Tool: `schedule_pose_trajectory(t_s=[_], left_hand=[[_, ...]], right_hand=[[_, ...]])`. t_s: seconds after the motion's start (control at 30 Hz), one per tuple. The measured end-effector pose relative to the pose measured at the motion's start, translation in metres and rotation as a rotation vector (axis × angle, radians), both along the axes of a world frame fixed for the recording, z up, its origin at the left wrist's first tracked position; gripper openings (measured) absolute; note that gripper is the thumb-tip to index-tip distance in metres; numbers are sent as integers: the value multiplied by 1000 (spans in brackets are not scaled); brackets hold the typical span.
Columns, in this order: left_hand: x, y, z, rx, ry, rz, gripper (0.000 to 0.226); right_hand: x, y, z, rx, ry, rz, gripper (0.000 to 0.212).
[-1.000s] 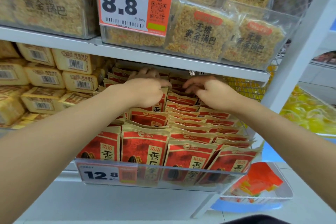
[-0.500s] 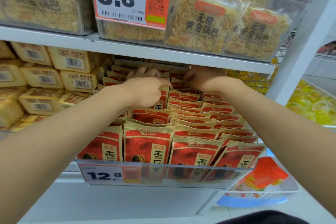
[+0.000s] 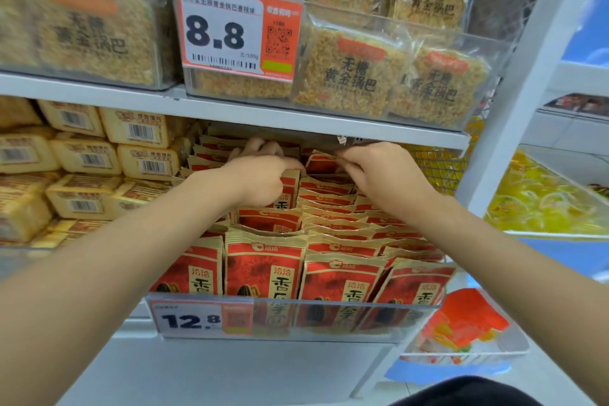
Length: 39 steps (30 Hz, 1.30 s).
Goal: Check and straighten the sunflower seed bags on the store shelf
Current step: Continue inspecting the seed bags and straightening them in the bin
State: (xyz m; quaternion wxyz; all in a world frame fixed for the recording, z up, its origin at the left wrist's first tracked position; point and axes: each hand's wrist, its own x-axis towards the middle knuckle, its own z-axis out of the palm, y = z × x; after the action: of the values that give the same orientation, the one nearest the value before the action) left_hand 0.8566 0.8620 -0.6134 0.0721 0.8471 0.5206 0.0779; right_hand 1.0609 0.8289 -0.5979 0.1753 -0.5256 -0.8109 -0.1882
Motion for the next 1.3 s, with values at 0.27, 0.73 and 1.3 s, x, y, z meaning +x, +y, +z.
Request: schedule_pose_trajectory(t_s=[0.27, 0.73, 1.3], left_hand=[[-9, -37, 26, -154, -437, 29, 51], [-29, -90, 37, -227, -1169, 87, 39], [-28, -94, 29, 17, -1289, 239, 55]], right_hand=[[-1, -51, 36, 309, 53, 253, 21], [-75, -65, 62, -77, 1216, 181, 25], [-86, -87, 6, -535, 1354, 297, 20]])
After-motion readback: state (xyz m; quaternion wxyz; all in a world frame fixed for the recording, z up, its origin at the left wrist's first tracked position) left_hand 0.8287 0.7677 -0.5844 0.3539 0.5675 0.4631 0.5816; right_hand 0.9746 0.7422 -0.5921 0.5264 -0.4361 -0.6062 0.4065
